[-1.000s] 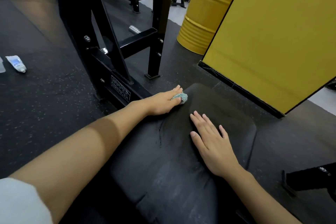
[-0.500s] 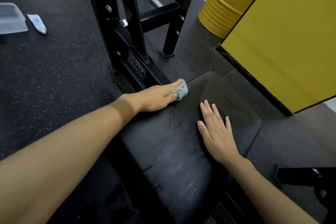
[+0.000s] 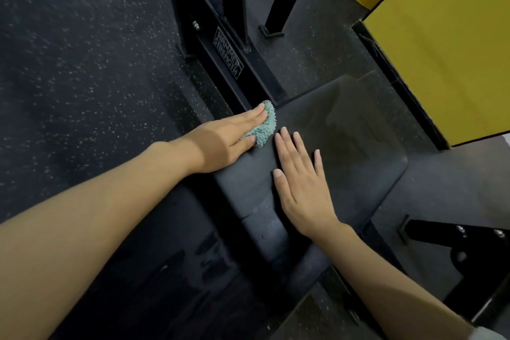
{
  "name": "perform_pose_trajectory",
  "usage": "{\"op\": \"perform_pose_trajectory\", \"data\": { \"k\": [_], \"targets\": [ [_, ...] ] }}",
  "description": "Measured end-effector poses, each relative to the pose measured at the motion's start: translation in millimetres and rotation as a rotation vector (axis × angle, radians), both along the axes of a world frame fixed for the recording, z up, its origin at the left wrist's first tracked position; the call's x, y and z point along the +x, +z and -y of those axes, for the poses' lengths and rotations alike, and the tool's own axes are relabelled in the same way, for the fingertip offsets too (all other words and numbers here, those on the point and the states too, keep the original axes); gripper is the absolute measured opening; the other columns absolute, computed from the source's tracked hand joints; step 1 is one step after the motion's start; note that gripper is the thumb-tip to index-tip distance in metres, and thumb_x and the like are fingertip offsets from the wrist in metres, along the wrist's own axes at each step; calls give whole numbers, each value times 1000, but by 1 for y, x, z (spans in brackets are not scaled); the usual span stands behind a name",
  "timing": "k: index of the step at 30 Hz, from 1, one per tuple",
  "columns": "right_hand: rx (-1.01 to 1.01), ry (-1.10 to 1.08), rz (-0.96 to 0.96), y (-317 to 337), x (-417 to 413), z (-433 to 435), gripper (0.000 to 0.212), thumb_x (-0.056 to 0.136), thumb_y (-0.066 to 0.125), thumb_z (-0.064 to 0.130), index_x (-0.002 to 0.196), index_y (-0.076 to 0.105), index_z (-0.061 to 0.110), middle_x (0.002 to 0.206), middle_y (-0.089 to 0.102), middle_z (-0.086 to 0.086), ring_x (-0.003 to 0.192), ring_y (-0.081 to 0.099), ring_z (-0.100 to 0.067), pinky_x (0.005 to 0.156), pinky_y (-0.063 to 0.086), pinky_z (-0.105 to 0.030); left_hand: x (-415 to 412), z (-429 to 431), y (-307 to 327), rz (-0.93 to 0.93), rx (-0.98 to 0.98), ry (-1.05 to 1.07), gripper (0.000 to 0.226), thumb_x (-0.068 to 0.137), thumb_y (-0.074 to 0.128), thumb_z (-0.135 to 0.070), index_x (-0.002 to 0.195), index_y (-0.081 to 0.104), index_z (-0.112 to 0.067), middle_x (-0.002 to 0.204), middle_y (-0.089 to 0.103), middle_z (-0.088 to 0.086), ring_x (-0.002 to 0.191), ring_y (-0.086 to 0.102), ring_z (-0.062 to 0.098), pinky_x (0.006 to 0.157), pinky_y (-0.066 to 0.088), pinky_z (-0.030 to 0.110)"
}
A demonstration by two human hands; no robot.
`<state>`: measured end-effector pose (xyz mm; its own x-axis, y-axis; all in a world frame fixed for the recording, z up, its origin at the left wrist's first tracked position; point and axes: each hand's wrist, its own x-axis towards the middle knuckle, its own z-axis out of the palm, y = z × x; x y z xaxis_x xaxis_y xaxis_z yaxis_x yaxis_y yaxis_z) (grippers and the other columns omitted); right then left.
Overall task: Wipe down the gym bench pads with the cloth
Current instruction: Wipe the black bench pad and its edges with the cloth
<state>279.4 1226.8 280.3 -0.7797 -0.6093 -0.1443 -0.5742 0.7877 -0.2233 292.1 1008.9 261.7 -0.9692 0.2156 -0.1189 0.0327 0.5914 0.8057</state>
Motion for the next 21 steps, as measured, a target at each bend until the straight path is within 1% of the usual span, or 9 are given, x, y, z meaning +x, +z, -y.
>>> {"op": "perform_pose_trajectory", "data": {
  "k": [4,6,8,11,15,16,19,21],
  "targets": [
    [13,-23,-8,-1,23,11,59,102,9,42,158,4,27,164,-4,15,150,-12,-2,123,-5,-44,14,8,0,89,46,21,58,105,41,-24,155,15,-37,152,2,-36,144,10,-10,116,7,11],
    [8,-35,-23,-2,25,12,57,103,12,40,158,7,26,165,-1,15,150,-8,-4,123,0,-48,18,13,0,110,67,3,58,105,40,-26,154,13,-39,149,0,-39,143,11,-11,114,8,10],
    [1,-36,-35,-3,25,12,56,104,14,39,158,9,26,165,1,14,151,-5,-5,123,3,-49,17,16,-2,119,78,-20,58,105,39,-26,154,11,-40,150,-1,-39,143,10,-11,115,8,10],
    [1,-39,-44,-3,25,13,56,104,16,38,158,10,26,165,3,13,151,-2,-6,122,4,-49,11,17,-4,132,119,-46,59,106,39,-24,155,10,-36,158,1,-30,145,9,-8,118,6,12],
    [-5,-54,-56,-3,26,14,55,104,17,37,158,13,27,165,7,13,152,1,-7,121,5,-49,-13,11,-3,101,139,-88,60,106,37,-23,157,5,-21,165,3,-9,150,8,4,120,4,18],
    [-8,-55,-53,-3,26,14,55,104,17,37,158,13,27,165,8,13,152,2,-7,121,6,-49,-20,9,-3,103,137,-92,62,106,38,-24,157,4,-18,165,3,-6,150,8,6,120,4,17],
    [-12,-55,-45,-3,25,13,54,104,18,37,157,11,29,164,10,13,152,4,-8,122,5,-48,-33,5,-5,119,154,-79,68,105,41,-29,157,0,-18,166,3,-4,150,10,9,111,4,10],
    [-12,-61,-43,-3,24,13,53,104,18,36,157,12,29,164,11,12,152,5,-8,122,5,-47,-31,5,-5,123,199,-85,68,105,43,-28,158,1,-19,166,4,-4,150,10,9,114,4,12]
  ]
}}
